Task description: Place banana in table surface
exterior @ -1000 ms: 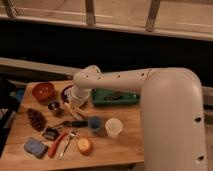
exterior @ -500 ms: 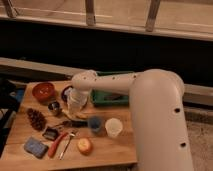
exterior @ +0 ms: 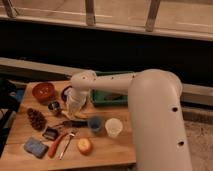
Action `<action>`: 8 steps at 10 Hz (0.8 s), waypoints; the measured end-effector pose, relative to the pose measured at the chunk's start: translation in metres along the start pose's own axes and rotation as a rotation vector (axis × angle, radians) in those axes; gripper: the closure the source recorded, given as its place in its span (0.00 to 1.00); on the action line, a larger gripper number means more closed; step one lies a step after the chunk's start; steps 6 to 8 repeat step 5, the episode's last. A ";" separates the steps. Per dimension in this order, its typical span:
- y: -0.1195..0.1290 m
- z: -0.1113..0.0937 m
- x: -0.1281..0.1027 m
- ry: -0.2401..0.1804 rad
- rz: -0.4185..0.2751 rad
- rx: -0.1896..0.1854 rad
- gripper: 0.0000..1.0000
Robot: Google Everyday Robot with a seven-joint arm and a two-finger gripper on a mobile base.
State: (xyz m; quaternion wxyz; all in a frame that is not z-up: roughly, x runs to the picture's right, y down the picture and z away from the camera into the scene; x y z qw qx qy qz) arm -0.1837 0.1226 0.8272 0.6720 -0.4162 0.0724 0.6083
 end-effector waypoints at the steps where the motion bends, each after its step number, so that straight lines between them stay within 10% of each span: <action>1: 0.001 -0.004 -0.001 -0.008 -0.003 -0.001 0.25; 8: 0.002 -0.024 -0.007 -0.069 0.002 0.003 0.25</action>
